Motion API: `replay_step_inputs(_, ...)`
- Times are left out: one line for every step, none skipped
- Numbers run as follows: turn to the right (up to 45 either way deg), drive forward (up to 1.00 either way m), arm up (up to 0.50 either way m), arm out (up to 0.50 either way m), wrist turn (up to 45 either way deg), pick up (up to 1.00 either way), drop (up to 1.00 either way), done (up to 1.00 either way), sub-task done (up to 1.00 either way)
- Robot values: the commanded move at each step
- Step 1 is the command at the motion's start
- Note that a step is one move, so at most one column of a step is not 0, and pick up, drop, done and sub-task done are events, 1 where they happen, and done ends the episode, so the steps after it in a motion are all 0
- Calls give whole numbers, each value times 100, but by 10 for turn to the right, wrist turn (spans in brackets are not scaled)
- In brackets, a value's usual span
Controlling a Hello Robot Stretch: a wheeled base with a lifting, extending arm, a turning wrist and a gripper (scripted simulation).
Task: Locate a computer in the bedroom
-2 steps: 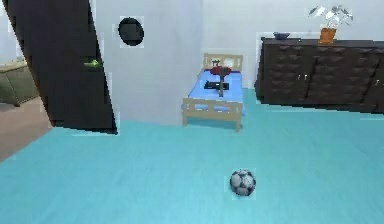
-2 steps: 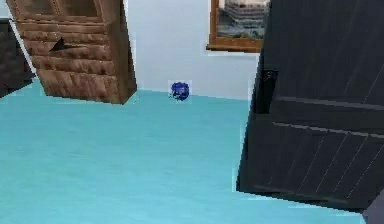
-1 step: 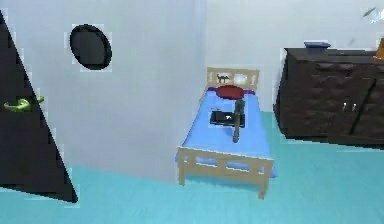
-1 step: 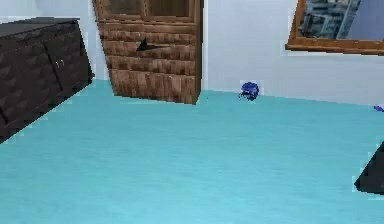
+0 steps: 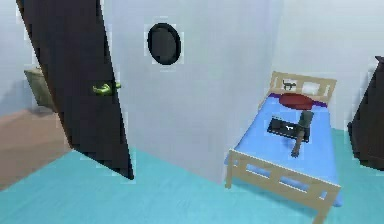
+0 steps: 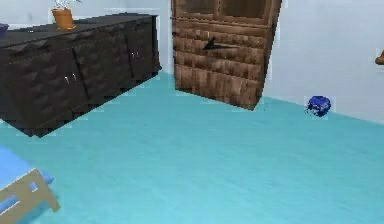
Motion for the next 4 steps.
replay_step_inputs(0,10,0,0,0,0,0,0,0)
replay_step_inputs(210,0,0,0,0,0,0,0,0)
replay_step_inputs(0,70,0,0,0,0,0,0,0)
replay_step_inputs(150,0,0,0,0,0,0,0,0)
